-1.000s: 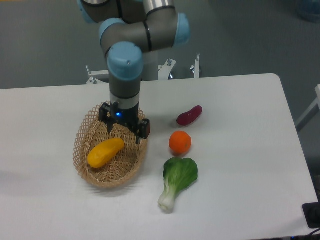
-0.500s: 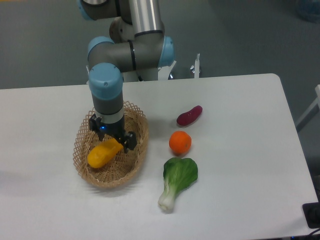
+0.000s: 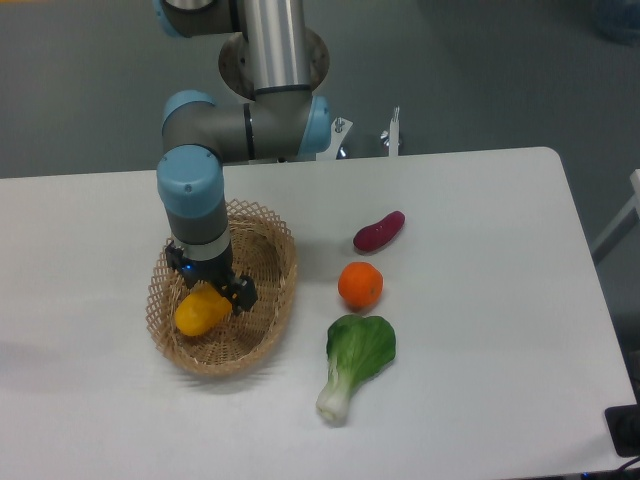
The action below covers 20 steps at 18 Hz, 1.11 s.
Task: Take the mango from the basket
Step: 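Lower the gripper into the basket and close it on the yellow mango, then lift the mango out of the basket and carry it beside the sweet potato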
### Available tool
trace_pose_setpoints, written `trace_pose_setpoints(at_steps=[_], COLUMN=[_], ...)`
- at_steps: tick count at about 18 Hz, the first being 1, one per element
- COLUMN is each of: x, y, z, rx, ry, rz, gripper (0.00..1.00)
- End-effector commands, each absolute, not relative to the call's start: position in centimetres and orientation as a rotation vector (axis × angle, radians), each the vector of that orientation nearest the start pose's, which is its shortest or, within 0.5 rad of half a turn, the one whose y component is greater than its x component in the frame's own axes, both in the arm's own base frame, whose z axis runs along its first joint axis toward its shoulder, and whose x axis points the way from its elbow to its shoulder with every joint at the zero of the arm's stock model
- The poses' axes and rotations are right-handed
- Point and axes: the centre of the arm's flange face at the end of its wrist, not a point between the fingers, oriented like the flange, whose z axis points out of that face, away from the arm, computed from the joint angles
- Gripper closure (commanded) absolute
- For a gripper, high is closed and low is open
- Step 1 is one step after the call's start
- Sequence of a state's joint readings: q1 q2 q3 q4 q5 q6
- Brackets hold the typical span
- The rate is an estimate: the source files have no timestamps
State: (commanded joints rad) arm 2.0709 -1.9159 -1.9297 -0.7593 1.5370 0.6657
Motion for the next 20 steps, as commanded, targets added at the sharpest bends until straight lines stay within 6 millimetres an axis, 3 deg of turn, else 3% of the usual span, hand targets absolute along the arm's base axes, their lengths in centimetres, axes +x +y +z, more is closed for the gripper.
trace_pose_setpoints(at_steps=[4,7,9,14,20], x=[-14.5,-14.7,-14.8,-14.8,-15.0], y=[55.1,55.1,55.0,55.1,55.4], z=[21.9,21.8,21.8,22.1,23.2], rx=[-3.026,-3.036,-3.041,-3.038,-3.016], ry=[0.247,0.244,0.246,0.24,0.248], rz=[0.049,0.075,0.086,0.095,0.11], gripper=[0.04,0.32,0.45,0.56,0.57])
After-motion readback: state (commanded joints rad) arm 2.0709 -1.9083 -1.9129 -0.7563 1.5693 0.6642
